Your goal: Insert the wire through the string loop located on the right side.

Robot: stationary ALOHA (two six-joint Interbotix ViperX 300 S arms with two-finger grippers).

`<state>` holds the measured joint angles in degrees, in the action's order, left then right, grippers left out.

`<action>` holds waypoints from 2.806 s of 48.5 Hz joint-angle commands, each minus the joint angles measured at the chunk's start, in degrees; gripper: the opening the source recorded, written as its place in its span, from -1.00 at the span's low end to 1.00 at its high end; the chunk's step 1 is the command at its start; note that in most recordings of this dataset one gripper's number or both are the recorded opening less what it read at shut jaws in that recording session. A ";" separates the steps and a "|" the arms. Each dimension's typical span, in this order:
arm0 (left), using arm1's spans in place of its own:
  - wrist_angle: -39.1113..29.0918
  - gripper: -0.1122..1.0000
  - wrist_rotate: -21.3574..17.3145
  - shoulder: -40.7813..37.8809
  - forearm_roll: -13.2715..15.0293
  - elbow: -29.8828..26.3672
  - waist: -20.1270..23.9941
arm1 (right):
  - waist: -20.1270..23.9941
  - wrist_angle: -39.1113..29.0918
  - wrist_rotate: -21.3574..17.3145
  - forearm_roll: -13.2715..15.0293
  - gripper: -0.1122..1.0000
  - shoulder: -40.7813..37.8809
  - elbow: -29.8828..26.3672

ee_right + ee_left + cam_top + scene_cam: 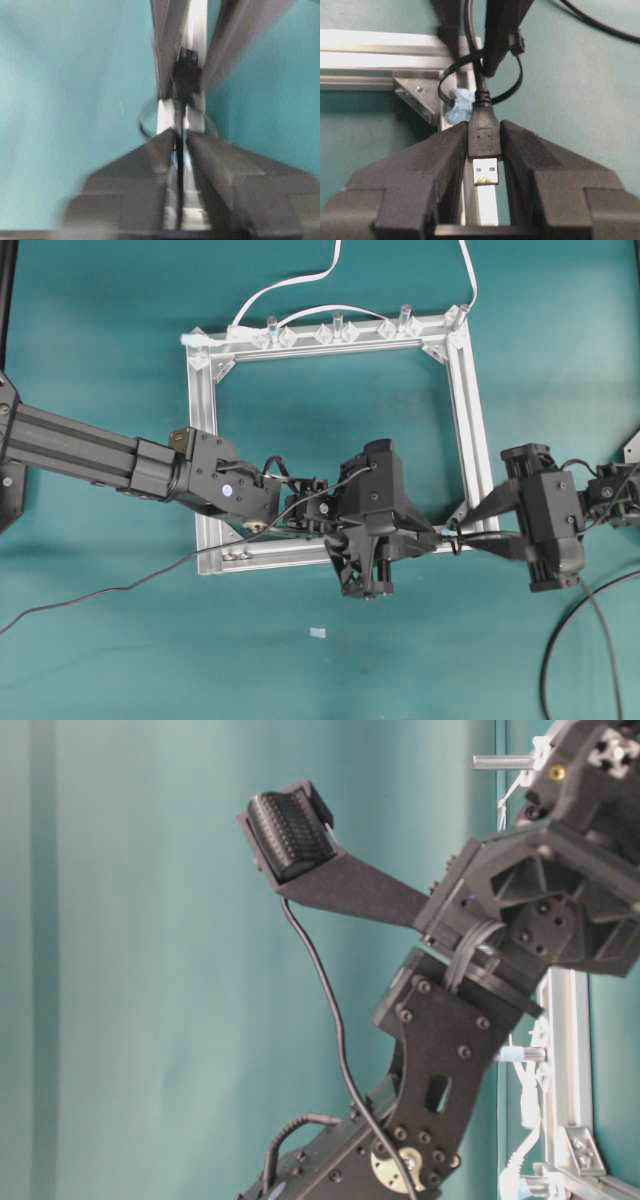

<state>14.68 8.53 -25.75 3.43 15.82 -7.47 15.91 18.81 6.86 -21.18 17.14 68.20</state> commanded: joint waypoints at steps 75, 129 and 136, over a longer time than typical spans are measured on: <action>-19.69 -0.36 1.85 32.52 0.00 29.44 -2.02 | -0.09 -1.32 0.09 0.18 0.88 6.42 4.04; -31.99 -0.36 17.49 42.10 -0.18 42.01 -7.91 | -0.09 -0.97 0.09 0.18 0.88 6.42 4.31; -31.99 0.02 17.05 42.01 -0.44 41.66 -7.91 | -0.35 -0.97 0.09 0.18 0.88 6.42 4.22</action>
<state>-17.49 25.66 15.56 3.25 58.62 -15.12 15.82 17.40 7.03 -21.18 23.20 73.04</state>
